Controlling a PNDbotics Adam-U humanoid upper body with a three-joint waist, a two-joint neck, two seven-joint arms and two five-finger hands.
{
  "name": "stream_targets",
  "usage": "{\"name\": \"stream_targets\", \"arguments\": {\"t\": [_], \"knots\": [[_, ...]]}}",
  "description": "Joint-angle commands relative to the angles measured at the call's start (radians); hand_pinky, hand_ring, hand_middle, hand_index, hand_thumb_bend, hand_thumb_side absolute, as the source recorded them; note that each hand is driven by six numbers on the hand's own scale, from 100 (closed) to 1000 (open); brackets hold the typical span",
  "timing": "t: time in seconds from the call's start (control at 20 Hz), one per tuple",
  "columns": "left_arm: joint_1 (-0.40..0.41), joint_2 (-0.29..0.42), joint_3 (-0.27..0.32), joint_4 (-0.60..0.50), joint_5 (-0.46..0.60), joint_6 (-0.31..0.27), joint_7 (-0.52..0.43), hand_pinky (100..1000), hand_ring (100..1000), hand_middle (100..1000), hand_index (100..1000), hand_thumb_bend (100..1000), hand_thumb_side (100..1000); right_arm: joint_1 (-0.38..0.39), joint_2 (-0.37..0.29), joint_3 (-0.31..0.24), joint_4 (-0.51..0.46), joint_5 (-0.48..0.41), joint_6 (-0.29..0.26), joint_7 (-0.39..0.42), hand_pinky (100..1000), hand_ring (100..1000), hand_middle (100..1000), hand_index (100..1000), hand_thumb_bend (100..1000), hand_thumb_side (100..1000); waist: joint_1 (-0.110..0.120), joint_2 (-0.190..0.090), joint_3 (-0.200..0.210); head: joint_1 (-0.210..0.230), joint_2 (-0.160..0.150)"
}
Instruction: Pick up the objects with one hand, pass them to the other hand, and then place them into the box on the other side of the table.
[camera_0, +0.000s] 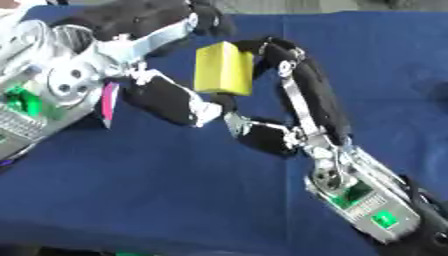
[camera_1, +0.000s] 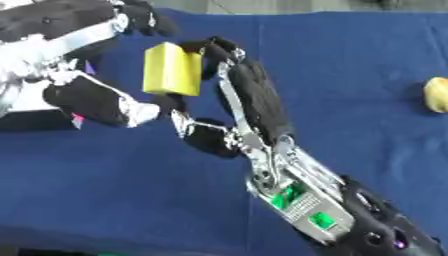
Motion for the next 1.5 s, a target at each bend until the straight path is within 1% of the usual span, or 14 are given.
{"name": "stream_targets", "arguments": {"t": [0.05,0.3,0.4,0.55,0.65,0.75,0.85,1.0,1.1,1.2,1.3,1.4,1.5], "knots": [[-0.010,0.015,0.005,-0.006,-0.026,0.017,-0.040,859,854,811,895,393,356,-0.015,-0.003,-0.007,-0.021,0.005,-0.011,-0.005,769,573,464,532,100,100,0.001,-0.017,-0.001,0.006,0.001],[-0.006,0.016,0.008,-0.006,-0.082,0.033,-0.050,839,829,775,877,343,297,-0.014,-0.004,-0.004,-0.021,0.006,-0.024,-0.011,768,573,464,531,100,100,0.000,-0.017,-0.003,0.010,-0.003],[-0.004,0.016,0.009,-0.006,-0.097,0.034,-0.045,824,803,733,860,304,272,-0.013,-0.004,-0.004,-0.021,0.009,-0.024,-0.013,760,566,459,526,100,100,0.000,-0.017,-0.003,0.011,-0.005],[-0.002,0.015,0.007,-0.006,-0.107,0.038,-0.037,815,788,713,850,291,264,-0.013,-0.003,-0.002,-0.021,0.013,-0.020,-0.018,757,564,457,523,100,100,-0.001,-0.016,-0.003,0.012,-0.007],[-0.001,0.014,0.008,-0.006,-0.110,0.042,-0.029,804,771,687,829,248,255,-0.014,-0.003,0.000,-0.021,0.015,-0.023,-0.019,755,565,456,523,100,100,-0.001,-0.016,-0.003,0.014,-0.008],[-0.002,0.011,0.007,-0.006,-0.108,0.042,-0.016,793,745,644,796,197,250,-0.012,-0.003,0.001,-0.021,0.014,-0.018,-0.016,755,564,456,522,100,100,-0.002,-0.015,-0.003,0.013,-0.007],[-0.004,0.010,0.005,-0.006,-0.103,0.039,-0.005,782,726,621,777,167,243,-0.012,-0.003,0.003,-0.021,0.016,-0.014,-0.013,754,564,456,522,100,100,-0.002,-0.014,-0.002,0.013,-0.007],[-0.003,0.008,0.003,-0.006,-0.100,0.041,0.013,754,671,565,724,112,235,-0.012,-0.002,0.004,-0.021,0.016,-0.013,-0.012,752,562,455,521,100,100,-0.002,-0.013,-0.001,0.013,-0.007],[-0.003,0.007,0.003,-0.006,-0.097,0.044,0.026,742,643,531,692,100,227,-0.012,-0.002,0.003,-0.021,0.015,-0.014,-0.011,751,561,455,521,100,100,-0.003,-0.013,-0.001,0.013,-0.008],[-0.002,0.006,0.003,-0.006,-0.092,0.046,0.042,728,612,493,641,100,208,-0.012,-0.003,0.003,-0.021,0.015,-0.017,-0.012,750,564,457,524,100,100,-0.004,-0.013,0.000,0.014,-0.008],[0.000,0.008,0.002,-0.006,-0.090,0.047,0.054,712,582,450,580,100,161,-0.010,-0.004,0.003,-0.021,0.017,-0.016,-0.009,749,577,477,546,100,100,-0.005,-0.014,0.000,0.013,-0.007],[0.004,0.012,0.001,-0.006,-0.093,0.047,0.060,705,565,417,540,100,111,-0.010,-0.005,0.003,-0.021,0.021,-0.011,-0.004,752,602,525,600,100,100,-0.005,-0.015,-0.001,0.014,-0.007],[0.009,0.019,0.000,-0.006,-0.099,0.043,0.060,701,546,387,504,100,100,-0.012,-0.007,0.002,-0.021,0.029,-0.004,0.004,761,651,613,687,184,100,-0.005,-0.015,-0.001,0.014,-0.007]]}}
